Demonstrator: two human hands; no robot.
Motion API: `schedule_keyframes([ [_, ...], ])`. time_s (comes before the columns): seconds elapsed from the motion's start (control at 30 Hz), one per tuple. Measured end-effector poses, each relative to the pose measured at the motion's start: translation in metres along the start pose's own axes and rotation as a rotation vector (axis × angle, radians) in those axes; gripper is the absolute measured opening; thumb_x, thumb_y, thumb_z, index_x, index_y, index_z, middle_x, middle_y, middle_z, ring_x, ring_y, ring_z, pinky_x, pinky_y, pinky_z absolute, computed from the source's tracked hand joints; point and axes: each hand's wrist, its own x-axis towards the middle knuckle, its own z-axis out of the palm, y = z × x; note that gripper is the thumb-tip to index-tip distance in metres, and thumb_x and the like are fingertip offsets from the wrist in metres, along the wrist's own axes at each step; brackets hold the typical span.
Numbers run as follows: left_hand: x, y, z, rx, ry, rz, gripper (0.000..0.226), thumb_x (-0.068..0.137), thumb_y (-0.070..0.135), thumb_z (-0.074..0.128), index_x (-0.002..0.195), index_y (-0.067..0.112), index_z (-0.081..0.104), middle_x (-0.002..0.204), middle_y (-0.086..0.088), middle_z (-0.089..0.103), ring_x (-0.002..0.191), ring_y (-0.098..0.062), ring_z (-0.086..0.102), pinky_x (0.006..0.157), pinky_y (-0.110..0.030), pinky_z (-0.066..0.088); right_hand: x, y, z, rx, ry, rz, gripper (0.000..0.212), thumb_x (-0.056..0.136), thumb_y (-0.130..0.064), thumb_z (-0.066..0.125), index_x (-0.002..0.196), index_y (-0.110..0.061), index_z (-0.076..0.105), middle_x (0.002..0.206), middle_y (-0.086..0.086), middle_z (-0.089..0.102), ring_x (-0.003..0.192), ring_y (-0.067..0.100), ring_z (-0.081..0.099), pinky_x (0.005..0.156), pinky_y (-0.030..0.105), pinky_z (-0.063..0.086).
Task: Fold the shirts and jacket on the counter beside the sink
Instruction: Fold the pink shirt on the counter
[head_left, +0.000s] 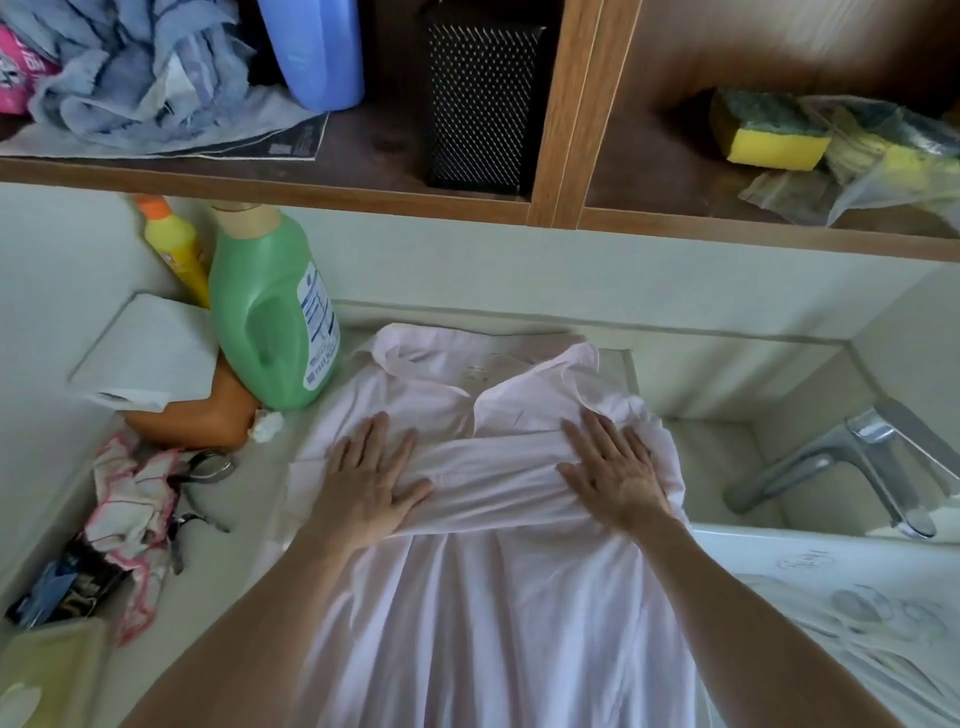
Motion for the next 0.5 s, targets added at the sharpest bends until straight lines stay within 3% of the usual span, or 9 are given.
schedule_keyframes([
  [0.3, 0.044, -0.008, 0.007, 0.012, 0.03, 0.007, 0.088, 0.086, 0.08, -0.01, 0.158, 0.035, 0.014, 0.167, -0.008, 0.008, 0.154, -0.027, 0.01, 0.12, -0.047, 0.01, 0.043, 0.018, -0.003, -0.031, -0.032, -0.071, 0.078, 0.085, -0.079, -0.007, 0.155, -0.044, -0.007, 0.166, -0.01, -0.01, 0.151, 0.006, -0.014, 0.124, 0.037, -0.005],
  [0.37, 0.039, -0.003, 0.0, 0.023, -0.002, -0.02, 0.093, 0.087, 0.077, -0.011, 0.157, 0.027, 0.025, 0.164, -0.016, 0.02, 0.15, -0.035, 0.022, 0.117, -0.055, 0.019, 0.044, 0.017, -0.006, -0.057, -0.084, -0.087, 0.079, 0.084, -0.078, -0.007, 0.155, -0.042, -0.009, 0.166, -0.009, -0.013, 0.151, 0.007, -0.016, 0.124, 0.038, -0.006],
  [0.43, 0.025, 0.004, -0.006, 0.016, -0.006, -0.058, 0.093, 0.089, 0.076, -0.004, 0.156, 0.02, 0.029, 0.16, -0.022, 0.027, 0.146, -0.04, 0.028, 0.115, -0.061, 0.02, 0.047, 0.012, -0.012, -0.075, -0.173, -0.056, 0.078, 0.088, -0.076, 0.001, 0.156, -0.039, -0.011, 0.165, -0.008, -0.017, 0.151, 0.01, -0.018, 0.123, 0.041, -0.008],
  [0.5, 0.005, 0.008, -0.005, -0.056, -0.024, -0.1, 0.09, 0.088, 0.078, 0.01, 0.159, 0.024, 0.017, 0.163, -0.018, 0.019, 0.15, -0.037, 0.018, 0.117, -0.06, 0.015, 0.052, 0.0, -0.022, -0.1, -0.27, 0.061, 0.072, 0.096, -0.068, 0.012, 0.156, -0.034, -0.01, 0.165, -0.004, -0.017, 0.152, 0.016, -0.015, 0.121, 0.048, -0.008],
])
